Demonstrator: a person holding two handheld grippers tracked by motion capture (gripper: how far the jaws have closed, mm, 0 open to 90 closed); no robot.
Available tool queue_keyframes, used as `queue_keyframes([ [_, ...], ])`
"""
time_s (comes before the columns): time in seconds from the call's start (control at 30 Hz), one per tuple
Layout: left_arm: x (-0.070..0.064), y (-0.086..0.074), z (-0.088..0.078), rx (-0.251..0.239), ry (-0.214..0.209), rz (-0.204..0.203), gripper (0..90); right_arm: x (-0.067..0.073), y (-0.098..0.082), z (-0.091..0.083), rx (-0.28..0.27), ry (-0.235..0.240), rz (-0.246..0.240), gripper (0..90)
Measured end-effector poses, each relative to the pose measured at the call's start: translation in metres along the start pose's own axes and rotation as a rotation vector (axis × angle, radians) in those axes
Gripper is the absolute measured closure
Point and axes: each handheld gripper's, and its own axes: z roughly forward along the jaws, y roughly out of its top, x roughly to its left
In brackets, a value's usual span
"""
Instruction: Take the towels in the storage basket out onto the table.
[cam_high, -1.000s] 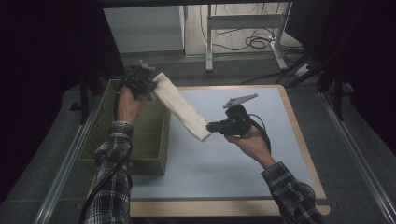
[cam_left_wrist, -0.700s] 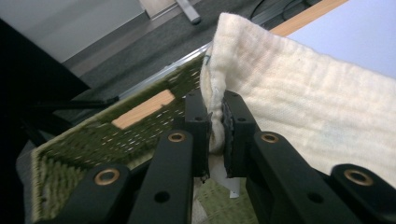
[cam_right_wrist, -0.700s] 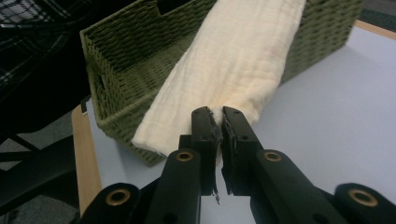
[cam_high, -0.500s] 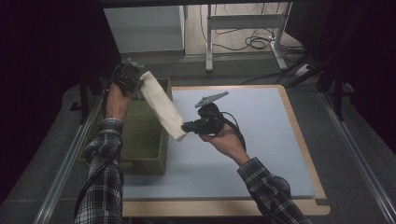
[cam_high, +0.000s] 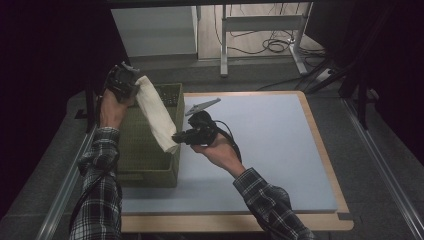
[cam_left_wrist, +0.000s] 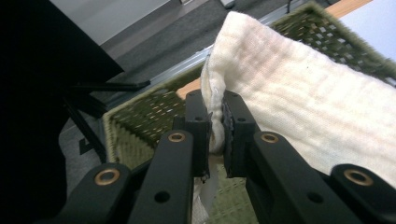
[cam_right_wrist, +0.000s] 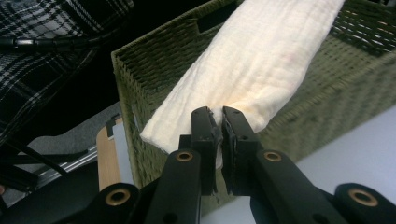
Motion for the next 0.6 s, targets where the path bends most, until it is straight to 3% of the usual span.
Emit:
queue_keyframes([
  [0.33, 0.019, -0.016, 0.003, 0.027, 0.037, -0.005, 83.0, 0.016, 0.008, 0.041, 0.009, 0.015, -0.006, 84.0],
  [0.5, 0.014, -0.020, 0.019, 0.043, 0.026, 0.015, 83.0, 0.018, 0.002, 0.064, 0.032, 0.008, 0.014, 83.9],
  [0.6, 0.004, -0.017, 0.031, 0.063, 0.021, 0.056, 83.0, 0.017, -0.003, 0.072, 0.044, -0.001, 0.027, 83.9],
])
